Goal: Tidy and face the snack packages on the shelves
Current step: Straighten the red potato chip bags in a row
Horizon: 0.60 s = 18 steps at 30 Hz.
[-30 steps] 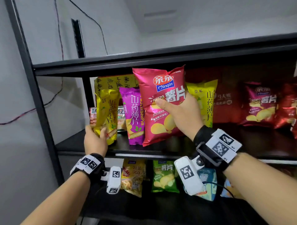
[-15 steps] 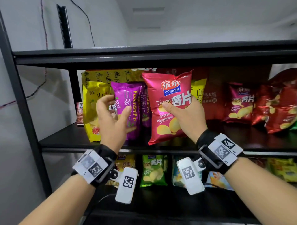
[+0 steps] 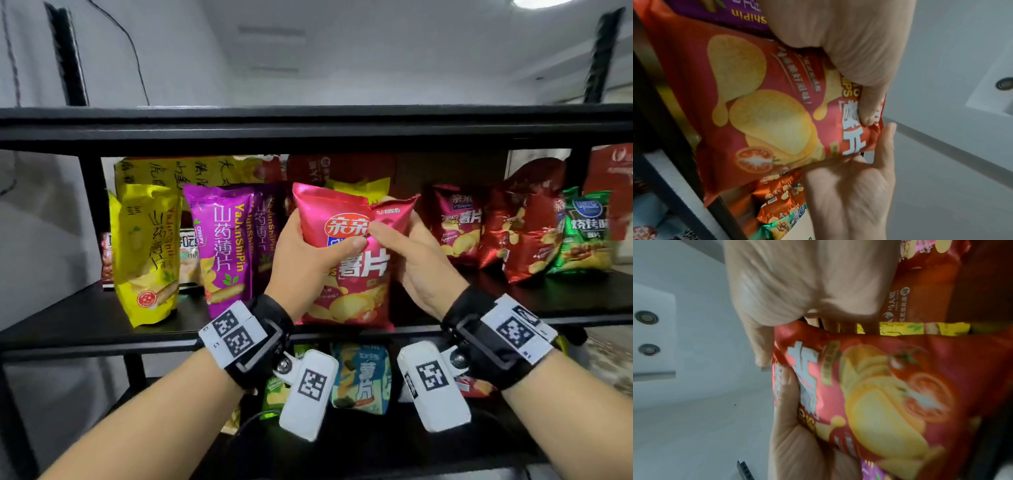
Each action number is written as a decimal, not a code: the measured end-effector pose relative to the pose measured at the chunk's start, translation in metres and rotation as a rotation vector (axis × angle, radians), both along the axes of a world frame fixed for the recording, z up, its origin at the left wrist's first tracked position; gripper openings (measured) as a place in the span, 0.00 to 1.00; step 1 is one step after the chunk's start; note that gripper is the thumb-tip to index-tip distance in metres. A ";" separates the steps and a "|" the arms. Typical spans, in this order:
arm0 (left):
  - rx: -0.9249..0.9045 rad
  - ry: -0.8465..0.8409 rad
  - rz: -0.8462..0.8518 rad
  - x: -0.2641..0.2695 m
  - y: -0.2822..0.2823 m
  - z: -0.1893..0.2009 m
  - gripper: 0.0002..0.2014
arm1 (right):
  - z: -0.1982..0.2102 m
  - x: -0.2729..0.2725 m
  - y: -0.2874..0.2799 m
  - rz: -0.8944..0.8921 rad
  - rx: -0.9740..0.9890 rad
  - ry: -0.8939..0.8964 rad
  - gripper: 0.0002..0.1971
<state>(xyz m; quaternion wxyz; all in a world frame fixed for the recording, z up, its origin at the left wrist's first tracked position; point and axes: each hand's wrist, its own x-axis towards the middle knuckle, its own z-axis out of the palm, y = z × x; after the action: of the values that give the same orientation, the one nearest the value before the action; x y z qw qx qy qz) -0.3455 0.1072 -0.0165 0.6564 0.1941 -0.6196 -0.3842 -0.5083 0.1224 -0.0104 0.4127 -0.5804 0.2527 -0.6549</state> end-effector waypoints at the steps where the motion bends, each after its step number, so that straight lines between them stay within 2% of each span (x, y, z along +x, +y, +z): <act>1: -0.012 -0.010 -0.037 -0.006 0.000 0.000 0.27 | 0.006 -0.005 0.000 -0.030 -0.022 0.007 0.18; 4: -0.024 0.026 -0.094 -0.028 -0.004 0.003 0.18 | 0.013 -0.019 -0.002 -0.204 -0.117 0.077 0.05; 6: 0.026 0.067 -0.101 -0.042 -0.008 0.008 0.11 | 0.016 -0.031 -0.007 -0.324 -0.153 0.125 0.10; 9: 0.075 0.075 -0.080 -0.065 -0.019 0.012 0.11 | 0.019 -0.053 -0.017 -0.501 -0.157 0.233 0.24; 13: 0.126 -0.010 -0.116 -0.098 -0.032 0.011 0.20 | 0.027 -0.089 -0.034 -0.577 -0.193 0.318 0.32; 15: 0.114 -0.140 -0.167 -0.110 -0.040 0.005 0.28 | 0.031 -0.108 -0.045 -0.579 -0.148 0.306 0.34; 18: 0.116 -0.350 -0.102 -0.124 -0.051 -0.005 0.43 | 0.037 -0.131 -0.067 -0.511 -0.013 0.205 0.32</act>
<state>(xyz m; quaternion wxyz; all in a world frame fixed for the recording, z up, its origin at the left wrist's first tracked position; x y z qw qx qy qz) -0.4697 0.0566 -0.0216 0.5060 0.2639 -0.7101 -0.4124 -0.6396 0.0552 0.0269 0.2028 -0.5638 0.4272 -0.6772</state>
